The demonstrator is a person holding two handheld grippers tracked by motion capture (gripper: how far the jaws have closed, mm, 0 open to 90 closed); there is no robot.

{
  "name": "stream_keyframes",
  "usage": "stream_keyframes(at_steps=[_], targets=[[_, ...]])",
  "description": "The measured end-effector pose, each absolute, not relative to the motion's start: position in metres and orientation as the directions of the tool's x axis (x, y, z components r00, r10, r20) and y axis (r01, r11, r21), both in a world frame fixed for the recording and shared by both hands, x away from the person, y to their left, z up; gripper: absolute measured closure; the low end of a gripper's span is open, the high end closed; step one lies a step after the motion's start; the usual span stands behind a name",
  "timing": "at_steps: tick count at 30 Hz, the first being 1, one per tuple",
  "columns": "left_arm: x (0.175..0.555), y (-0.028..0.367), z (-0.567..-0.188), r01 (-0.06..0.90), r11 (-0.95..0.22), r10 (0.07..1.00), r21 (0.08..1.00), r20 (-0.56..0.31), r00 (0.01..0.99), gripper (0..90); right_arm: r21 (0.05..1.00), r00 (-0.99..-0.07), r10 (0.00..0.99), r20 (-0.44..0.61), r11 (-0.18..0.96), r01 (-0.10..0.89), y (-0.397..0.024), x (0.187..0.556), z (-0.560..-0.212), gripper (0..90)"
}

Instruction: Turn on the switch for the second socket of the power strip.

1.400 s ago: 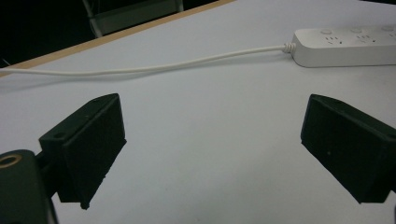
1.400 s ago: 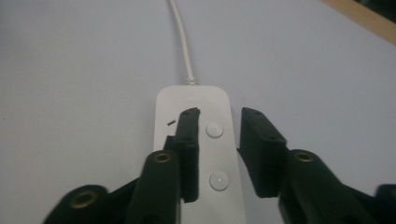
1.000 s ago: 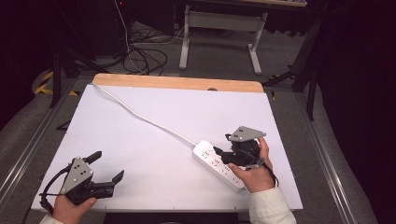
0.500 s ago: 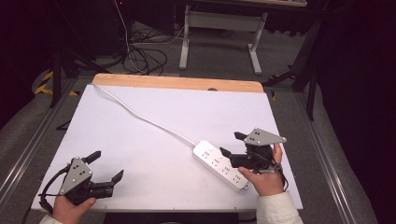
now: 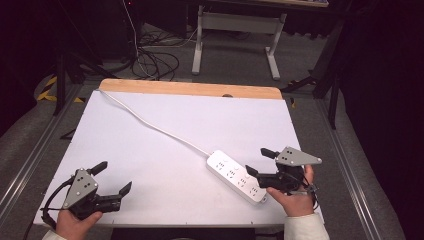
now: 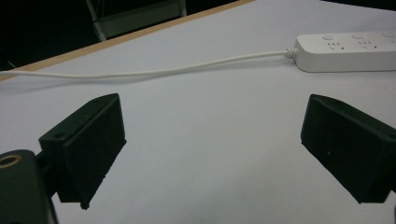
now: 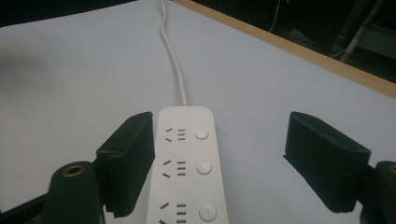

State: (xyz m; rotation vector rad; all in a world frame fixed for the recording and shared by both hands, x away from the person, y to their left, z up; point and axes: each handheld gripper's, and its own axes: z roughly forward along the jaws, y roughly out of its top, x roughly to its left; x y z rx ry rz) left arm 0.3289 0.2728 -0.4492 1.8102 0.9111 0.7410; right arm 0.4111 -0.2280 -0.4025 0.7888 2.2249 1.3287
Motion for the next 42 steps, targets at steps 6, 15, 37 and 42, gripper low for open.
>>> stream_keyframes(at_steps=[6,15,37,42], targets=[[0.329,0.273,-0.449,0.265,-0.276,0.837,0.924,0.095,0.54,6.8,0.896,-0.735,0.677,-0.041,0.35,0.272,-0.242,0.407,-0.414,24.0],[0.33,0.273,-0.45,0.267,-0.282,0.834,0.921,0.098,0.543,6.9,0.906,-0.733,0.68,-0.015,0.32,0.277,-0.255,0.402,-0.432,23.1],[0.331,0.273,-0.451,0.274,-0.28,0.834,0.92,0.092,0.544,6.8,0.892,-0.752,0.659,0.034,0.32,0.32,-0.261,0.391,-0.473,20.3],[0.331,0.273,-0.451,0.273,-0.282,0.834,0.92,0.094,0.544,6.8,0.905,-0.747,0.665,0.02,0.306,0.297,-0.257,0.39,-0.468,20.3]])
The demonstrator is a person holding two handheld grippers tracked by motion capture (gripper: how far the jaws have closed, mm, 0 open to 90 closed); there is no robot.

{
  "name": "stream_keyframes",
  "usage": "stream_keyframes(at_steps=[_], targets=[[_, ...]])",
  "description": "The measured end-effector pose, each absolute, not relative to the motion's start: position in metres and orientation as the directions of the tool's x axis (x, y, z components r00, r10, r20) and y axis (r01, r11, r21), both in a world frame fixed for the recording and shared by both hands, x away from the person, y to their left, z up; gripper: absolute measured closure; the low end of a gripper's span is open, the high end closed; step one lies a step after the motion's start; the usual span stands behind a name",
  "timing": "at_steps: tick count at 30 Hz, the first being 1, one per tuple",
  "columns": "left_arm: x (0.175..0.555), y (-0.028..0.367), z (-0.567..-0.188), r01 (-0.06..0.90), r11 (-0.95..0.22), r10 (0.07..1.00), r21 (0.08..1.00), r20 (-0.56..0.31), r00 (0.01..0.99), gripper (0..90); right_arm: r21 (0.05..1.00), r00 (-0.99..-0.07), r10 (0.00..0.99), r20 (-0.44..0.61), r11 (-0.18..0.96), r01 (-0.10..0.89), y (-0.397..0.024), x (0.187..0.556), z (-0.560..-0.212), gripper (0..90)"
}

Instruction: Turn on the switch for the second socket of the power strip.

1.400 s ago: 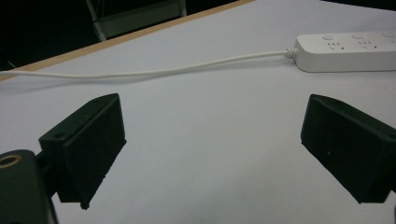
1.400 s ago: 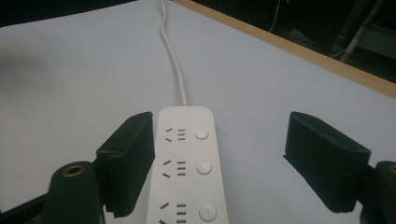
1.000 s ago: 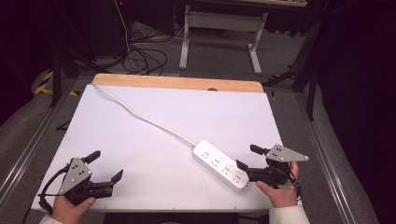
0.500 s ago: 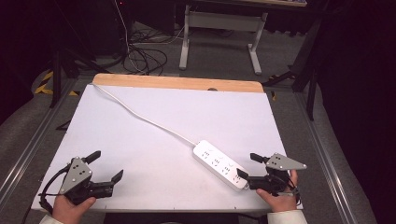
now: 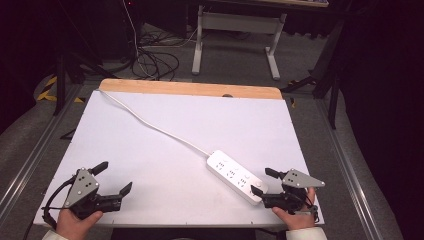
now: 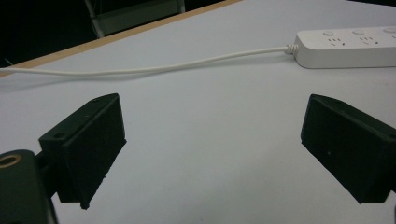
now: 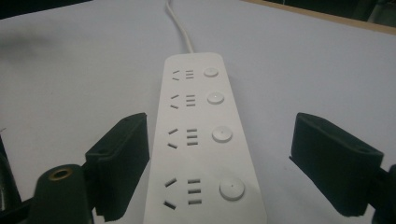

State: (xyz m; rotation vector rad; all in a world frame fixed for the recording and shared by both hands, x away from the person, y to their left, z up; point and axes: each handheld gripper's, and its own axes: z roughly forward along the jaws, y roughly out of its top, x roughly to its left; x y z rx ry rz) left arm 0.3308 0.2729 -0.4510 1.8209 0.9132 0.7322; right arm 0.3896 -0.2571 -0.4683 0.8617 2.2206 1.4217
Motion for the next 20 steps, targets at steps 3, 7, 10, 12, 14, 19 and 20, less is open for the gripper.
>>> stream_keyframes(at_steps=[3,7,10,12,14,19,20], targets=[[0.3308,0.2732,-0.451,0.274,-0.281,0.835,0.92,0.093,0.542,6.8,0.904,-0.742,0.67,0.014,0.309,0.296,-0.2581,0.3893,-0.4686,20.3],[0.3311,0.2728,-0.4517,0.269,-0.291,0.833,0.918,0.104,0.544,7.7,0.904,-0.74,0.672,0.013,0.308,0.296,-0.2583,0.3897,-0.4685,20.4],[0.3308,0.2719,-0.4524,0.26,-0.307,0.829,0.916,0.123,0.545,8.4,0.901,-0.737,0.676,0.004,0.317,0.295,-0.2578,0.3899,-0.4688,20.7],[0.331,0.272,-0.4527,0.257,-0.313,0.828,0.914,0.131,0.545,8.6,0.902,-0.737,0.676,0.003,0.317,0.295,-0.258,0.3898,-0.4688,20.8],[0.3312,0.2722,-0.453,0.262,-0.306,0.83,0.915,0.122,0.544,8.6,0.902,-0.736,0.677,0.002,0.317,0.294,-0.2581,0.3898,-0.4686,20.9],[0.3318,0.2742,-0.4529,0.276,-0.278,0.833,0.92,0.088,0.547,8.2,0.901,-0.737,0.676,0.003,0.318,0.295,-0.2569,0.3894,-0.4686,21.0],[0.3322,0.2745,-0.453,0.276,-0.28,0.833,0.919,0.089,0.546,8.2,0.901,-0.737,0.676,0.001,0.319,0.294,-0.2569,0.3893,-0.4684,21.1]])
